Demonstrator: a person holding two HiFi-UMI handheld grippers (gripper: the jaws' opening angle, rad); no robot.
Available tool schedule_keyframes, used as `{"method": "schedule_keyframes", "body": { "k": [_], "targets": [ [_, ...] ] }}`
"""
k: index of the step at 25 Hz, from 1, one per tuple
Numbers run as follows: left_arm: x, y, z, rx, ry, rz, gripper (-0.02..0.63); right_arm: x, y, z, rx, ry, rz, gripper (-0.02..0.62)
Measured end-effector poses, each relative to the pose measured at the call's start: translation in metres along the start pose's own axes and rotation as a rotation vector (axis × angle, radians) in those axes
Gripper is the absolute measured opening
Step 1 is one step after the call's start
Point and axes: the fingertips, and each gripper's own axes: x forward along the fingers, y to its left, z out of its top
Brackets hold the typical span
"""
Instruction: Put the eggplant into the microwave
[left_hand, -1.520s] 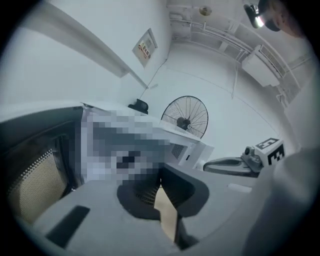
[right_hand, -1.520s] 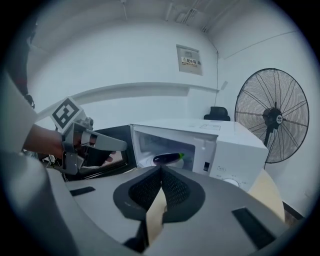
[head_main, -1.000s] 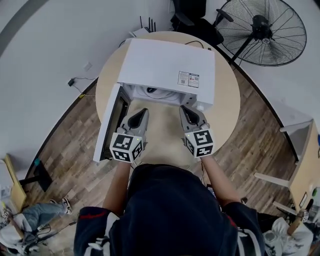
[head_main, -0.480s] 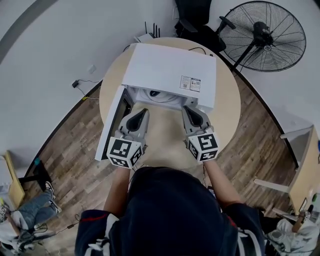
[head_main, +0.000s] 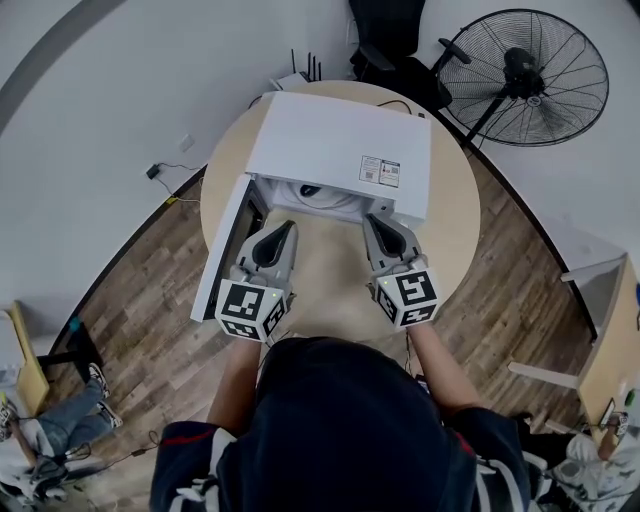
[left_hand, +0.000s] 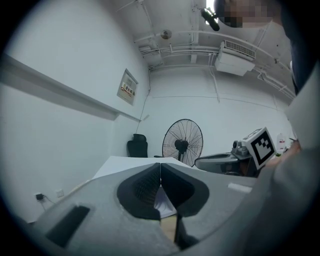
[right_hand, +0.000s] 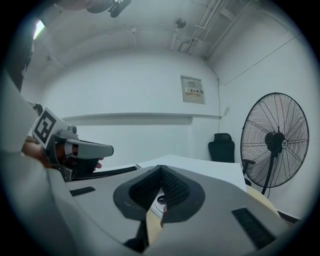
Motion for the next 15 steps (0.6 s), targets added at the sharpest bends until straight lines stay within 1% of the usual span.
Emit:
{"method": "schedule_keyframes", "body": {
  "k": [15],
  "targets": [
    [0.000, -0.013, -0.006, 0.003, 0.013, -0.022, 0.017, -0.004, 0.007, -0.003, -0.002, 0.002, 0.015, 0.011]
  ]
}}
